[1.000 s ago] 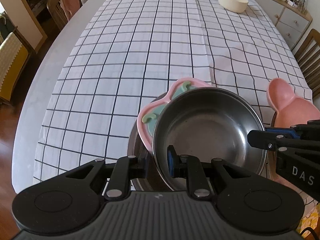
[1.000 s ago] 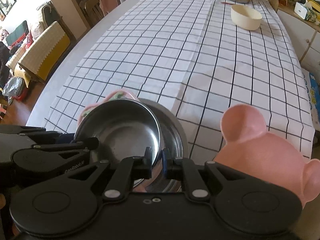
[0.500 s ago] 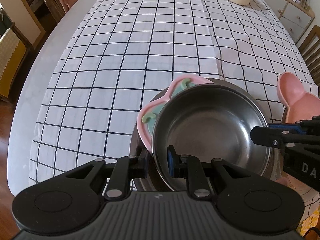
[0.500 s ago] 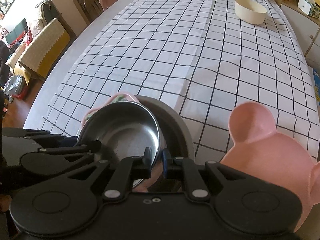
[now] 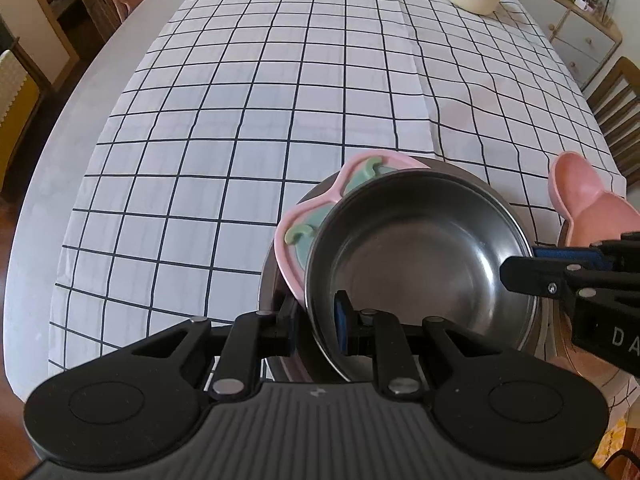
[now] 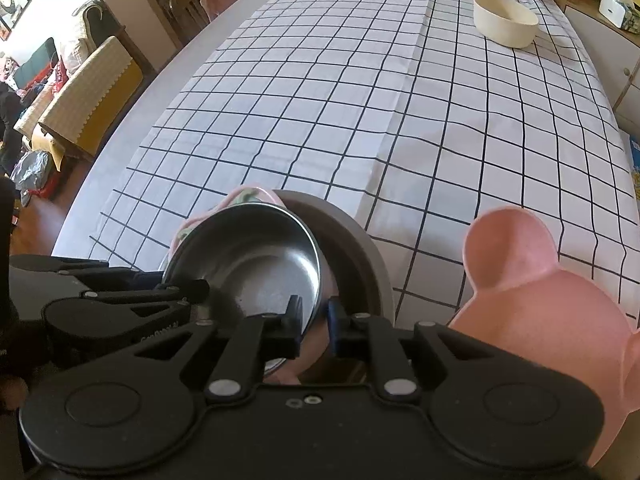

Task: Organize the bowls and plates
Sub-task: 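Lower the pink pot onto the steel bowl and open both tools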

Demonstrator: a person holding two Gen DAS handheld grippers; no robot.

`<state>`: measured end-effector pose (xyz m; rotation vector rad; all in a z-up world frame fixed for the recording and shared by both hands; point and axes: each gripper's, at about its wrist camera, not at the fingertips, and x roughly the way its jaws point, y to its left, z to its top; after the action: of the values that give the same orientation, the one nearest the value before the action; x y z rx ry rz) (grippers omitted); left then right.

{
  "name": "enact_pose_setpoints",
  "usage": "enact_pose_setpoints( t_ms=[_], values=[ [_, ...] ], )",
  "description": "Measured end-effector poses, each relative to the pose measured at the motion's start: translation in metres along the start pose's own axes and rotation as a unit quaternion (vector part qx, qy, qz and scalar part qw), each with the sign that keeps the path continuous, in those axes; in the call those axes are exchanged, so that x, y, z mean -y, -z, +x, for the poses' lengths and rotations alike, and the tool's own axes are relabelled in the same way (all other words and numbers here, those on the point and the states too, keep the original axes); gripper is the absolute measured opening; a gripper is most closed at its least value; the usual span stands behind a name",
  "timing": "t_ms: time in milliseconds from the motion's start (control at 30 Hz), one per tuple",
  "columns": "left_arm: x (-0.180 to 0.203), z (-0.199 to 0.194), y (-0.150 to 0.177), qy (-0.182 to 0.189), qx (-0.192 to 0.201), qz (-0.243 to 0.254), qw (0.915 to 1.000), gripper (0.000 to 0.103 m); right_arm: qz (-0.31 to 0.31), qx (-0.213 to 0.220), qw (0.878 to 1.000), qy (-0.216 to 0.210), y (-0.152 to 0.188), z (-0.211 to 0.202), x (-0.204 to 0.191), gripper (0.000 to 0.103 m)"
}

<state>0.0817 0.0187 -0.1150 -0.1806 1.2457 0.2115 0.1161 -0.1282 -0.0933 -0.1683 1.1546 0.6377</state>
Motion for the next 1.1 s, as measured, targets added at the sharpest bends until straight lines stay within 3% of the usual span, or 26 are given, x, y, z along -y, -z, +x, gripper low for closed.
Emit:
enact_pose_setpoints(
  t_ms=[333,500,733,833,900,967,1100],
  values=[
    [-0.006,-0.02,-0.006,0.014,0.025,-0.006,0.9996,0.018,-0.007,0.011,1.0,0.0,-0.004,-0.012,-0.002,0.021],
    [-0.009,-0.048,-0.009,0.024,0.073,-0.005,0.997,0.018,-0.011,0.025,1.0,0.001,-0.005,-0.023,-0.003,0.033],
    [0.003,-0.08,-0.023,0.041,0.131,0.028,0.9902,0.019,-0.002,0.046,0.999,0.002,-0.015,-0.044,0.003,0.039],
    [0.009,-0.087,-0.03,0.053,0.145,0.038,0.9874,0.028,0.002,0.058,0.998,0.006,-0.021,-0.055,0.006,0.047],
    [0.012,-0.091,-0.036,0.059,0.153,0.04,0.9856,0.046,0.001,0.069,0.998,0.01,-0.025,-0.062,0.009,0.05],
    [0.014,-0.095,-0.043,0.065,0.164,0.041,0.9835,0.055,0.0,0.081,0.997,0.013,-0.029,-0.07,0.011,0.055],
    [0.019,-0.107,-0.061,0.072,0.18,0.053,0.9796,0.056,0.002,0.101,0.995,0.014,-0.039,-0.085,0.018,0.065]
  ],
)
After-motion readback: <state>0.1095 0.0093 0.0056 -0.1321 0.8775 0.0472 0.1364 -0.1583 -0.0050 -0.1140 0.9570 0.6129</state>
